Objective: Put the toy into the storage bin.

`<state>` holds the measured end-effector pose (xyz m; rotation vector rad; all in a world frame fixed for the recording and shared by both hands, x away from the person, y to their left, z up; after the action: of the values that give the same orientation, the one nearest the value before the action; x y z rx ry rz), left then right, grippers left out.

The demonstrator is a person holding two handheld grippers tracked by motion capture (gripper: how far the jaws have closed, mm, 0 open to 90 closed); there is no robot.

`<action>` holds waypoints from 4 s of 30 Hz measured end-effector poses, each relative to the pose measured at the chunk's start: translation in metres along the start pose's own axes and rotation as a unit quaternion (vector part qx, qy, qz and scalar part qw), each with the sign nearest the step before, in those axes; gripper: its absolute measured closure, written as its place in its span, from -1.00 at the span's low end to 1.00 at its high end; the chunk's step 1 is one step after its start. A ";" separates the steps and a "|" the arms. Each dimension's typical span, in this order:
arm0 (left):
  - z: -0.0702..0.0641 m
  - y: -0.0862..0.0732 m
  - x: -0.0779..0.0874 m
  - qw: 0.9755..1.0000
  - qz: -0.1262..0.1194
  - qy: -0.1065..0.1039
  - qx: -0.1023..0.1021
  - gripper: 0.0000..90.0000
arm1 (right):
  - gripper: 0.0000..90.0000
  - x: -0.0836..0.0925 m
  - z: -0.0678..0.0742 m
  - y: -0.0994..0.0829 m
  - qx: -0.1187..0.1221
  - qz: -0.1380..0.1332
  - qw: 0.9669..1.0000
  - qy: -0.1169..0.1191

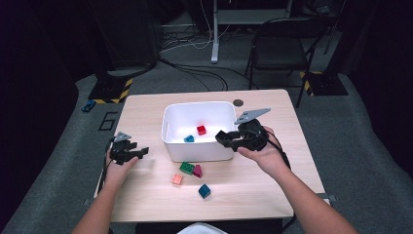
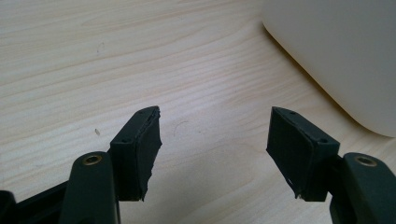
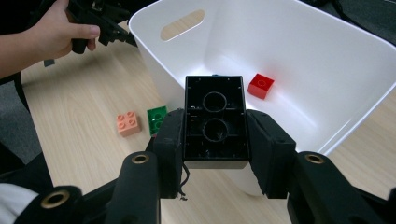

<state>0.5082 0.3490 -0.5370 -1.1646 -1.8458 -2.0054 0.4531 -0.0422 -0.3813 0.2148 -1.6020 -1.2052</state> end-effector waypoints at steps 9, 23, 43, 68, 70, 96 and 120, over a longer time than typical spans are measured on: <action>0.000 0.000 0.000 1.000 0.001 0.000 0.000 -0.23 | 0.30 -0.009 -0.014 0.018 -0.005 -0.005 1.000 -0.010; 0.001 0.000 0.000 1.000 -0.003 0.000 0.001 -0.23 | 0.30 -0.042 -0.025 0.048 0.000 0.000 1.000 -0.014; 0.002 0.001 0.000 1.000 -0.008 -0.002 0.001 -0.22 | 0.30 -0.098 -0.021 0.078 0.011 0.008 1.000 0.001; 0.001 0.002 0.001 1.000 -0.005 -0.007 0.000 -0.22 | 0.29 -0.146 -0.039 0.073 0.016 0.046 0.999 -0.010; 0.001 0.002 0.001 1.000 -0.006 -0.006 -0.001 -0.22 | 0.29 -0.149 -0.040 0.072 0.013 0.051 0.999 -0.013; 0.001 0.001 0.001 1.000 -0.004 -0.004 0.000 -0.22 | 0.10 -0.112 -0.038 0.073 0.015 0.024 0.999 -0.023; -0.006 0.002 0.003 1.000 -0.004 -0.005 -0.006 -0.20 | 0.06 -0.020 -0.020 0.019 0.003 -0.044 0.998 -0.034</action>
<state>0.5044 0.3447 -0.5331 -1.1745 -1.8484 -2.0212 0.4855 -0.0314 -0.3808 0.2536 -1.6698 -1.2878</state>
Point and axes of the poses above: each handheld gripper's, and its own axes: x roughly backward along the jaws, y roughly out of its top, z roughly to its left, the point moved 6 cm from there along -x, roughly forward along the jaws, and after that the axes turned 1 degree about y, right-handed, at the moved point
